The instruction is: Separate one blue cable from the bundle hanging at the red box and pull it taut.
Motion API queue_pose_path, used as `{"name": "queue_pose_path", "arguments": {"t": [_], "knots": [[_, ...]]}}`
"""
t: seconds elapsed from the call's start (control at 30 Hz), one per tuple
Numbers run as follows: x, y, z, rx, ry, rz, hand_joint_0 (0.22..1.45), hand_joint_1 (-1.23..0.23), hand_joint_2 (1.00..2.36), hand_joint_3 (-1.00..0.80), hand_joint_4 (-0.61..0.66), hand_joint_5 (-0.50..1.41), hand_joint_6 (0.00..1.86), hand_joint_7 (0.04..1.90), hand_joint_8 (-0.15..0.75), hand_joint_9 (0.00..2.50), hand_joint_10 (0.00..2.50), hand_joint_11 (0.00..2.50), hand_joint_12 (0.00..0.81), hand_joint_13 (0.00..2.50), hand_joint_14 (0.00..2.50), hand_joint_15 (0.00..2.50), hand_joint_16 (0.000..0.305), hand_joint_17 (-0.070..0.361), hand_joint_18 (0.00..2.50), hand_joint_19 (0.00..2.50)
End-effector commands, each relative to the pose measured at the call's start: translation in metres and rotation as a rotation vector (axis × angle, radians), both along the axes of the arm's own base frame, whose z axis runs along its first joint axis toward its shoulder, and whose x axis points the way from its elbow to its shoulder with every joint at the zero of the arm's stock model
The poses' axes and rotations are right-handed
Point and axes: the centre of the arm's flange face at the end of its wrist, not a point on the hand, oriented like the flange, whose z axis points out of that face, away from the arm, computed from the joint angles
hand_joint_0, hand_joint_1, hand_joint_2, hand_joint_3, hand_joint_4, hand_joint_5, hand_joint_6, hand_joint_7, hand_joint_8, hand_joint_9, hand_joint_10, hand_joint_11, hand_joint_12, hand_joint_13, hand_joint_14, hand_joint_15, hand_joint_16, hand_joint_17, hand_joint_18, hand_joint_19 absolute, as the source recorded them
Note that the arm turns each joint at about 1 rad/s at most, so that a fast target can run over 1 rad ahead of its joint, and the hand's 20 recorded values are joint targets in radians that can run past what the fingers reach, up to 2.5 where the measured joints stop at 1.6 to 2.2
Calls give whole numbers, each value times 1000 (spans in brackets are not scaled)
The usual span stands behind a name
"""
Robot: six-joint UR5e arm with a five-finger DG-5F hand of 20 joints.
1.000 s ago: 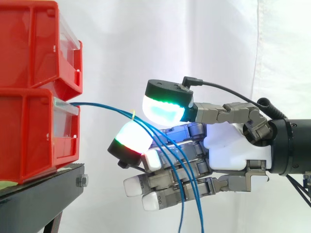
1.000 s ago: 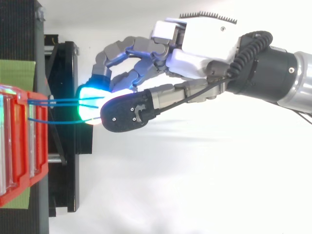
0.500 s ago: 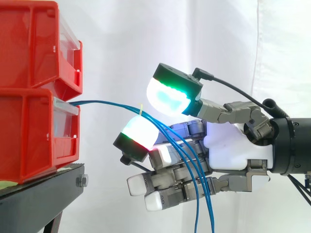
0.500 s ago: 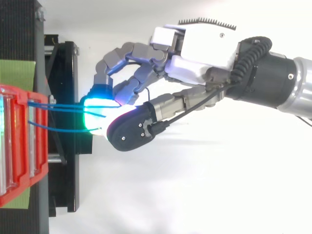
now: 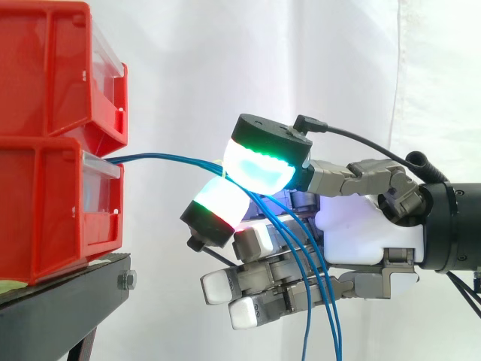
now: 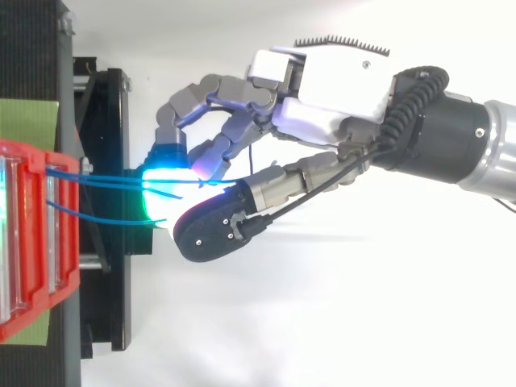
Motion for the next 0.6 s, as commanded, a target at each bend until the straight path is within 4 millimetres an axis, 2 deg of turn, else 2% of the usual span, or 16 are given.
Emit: {"name": "queue_pose_path", "arguments": {"t": [0.0, 0.1, 0.23, 0.33, 0.4, 0.53, 0.57], "knots": [[0, 0, 1, 0, -3, 1, 800, -897, 1019, -276, -34, -189, 987, 1089, 324, 1049, 16, 953, 339, 918, 20, 582, 37, 84, 726, 509], [0, 0, 1, 0, -3, 1, 819, -906, 1000, -500, -18, -185, 985, 975, 317, 1050, 15, 961, 336, 919, 20, 581, 37, 83, 751, 479], [0, 0, 1, 0, -3, 1, 726, -956, 1000, -500, 32, -167, 973, 1000, 317, 1055, 16, 969, 333, 920, 23, 578, 37, 83, 769, 459], [0, 0, 0, 0, -2, 1, 591, -1000, 1000, -500, 43, -162, 968, 963, 323, 1071, 17, 964, 330, 920, 21, 594, 37, 84, 770, 479], [0, 0, 1, 0, -3, 1, 490, -941, 1000, -500, 63, -151, 961, 909, 347, 1110, 16, 950, 354, 945, 20, 596, 42, 94, 799, 497], [0, 0, 0, 0, 3, 0, 464, -782, 1000, -500, 98, -143, 933, 919, 370, 1166, 15, 931, 370, 976, 20, 591, 45, 101, 836, 505], [0, 0, 1, 0, 1, 0, 473, -686, 1000, -500, 95, -141, 924, 926, 374, 1196, 16, 934, 370, 989, 20, 591, 45, 102, 847, 516]]}}
